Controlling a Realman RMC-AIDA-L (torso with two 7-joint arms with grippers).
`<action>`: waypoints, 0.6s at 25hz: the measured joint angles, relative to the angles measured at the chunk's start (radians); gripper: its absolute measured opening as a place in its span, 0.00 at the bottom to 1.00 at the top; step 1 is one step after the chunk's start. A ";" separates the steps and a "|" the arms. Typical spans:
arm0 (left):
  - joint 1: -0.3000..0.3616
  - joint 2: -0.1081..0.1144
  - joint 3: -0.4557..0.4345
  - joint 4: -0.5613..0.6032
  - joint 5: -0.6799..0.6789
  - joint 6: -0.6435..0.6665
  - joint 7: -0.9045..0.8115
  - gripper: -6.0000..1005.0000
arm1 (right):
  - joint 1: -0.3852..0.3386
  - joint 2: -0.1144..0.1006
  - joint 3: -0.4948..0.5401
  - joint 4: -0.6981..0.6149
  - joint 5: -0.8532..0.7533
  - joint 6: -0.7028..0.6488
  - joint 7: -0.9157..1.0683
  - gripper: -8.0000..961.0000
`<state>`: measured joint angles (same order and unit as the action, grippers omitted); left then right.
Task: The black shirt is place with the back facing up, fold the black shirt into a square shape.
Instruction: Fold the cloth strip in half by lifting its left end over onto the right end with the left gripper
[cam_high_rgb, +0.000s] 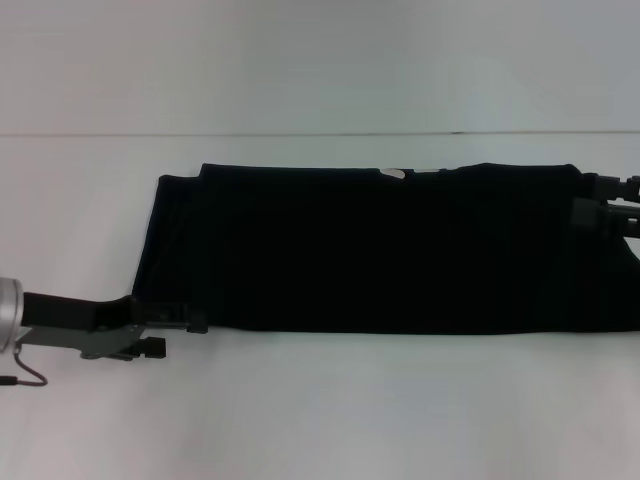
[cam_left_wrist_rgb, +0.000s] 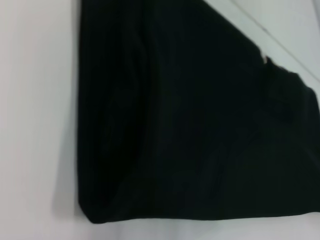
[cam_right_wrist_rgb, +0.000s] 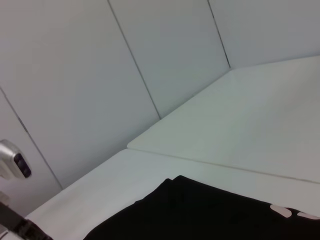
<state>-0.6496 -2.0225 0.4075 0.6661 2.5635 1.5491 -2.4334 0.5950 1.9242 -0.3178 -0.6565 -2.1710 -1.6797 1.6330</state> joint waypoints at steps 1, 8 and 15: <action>-0.003 0.001 0.002 -0.006 0.003 -0.007 -0.006 0.88 | 0.000 0.000 0.002 0.000 0.000 0.000 0.000 0.94; -0.019 0.010 0.011 -0.037 0.030 -0.058 -0.047 0.88 | 0.001 0.005 -0.003 0.007 0.020 -0.013 -0.016 0.94; -0.031 0.014 0.012 -0.060 0.045 -0.110 -0.080 0.88 | 0.003 0.005 -0.007 0.008 0.021 -0.029 -0.045 0.94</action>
<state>-0.6810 -2.0087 0.4194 0.6065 2.6089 1.4392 -2.5138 0.5981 1.9295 -0.3247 -0.6488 -2.1504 -1.7088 1.5885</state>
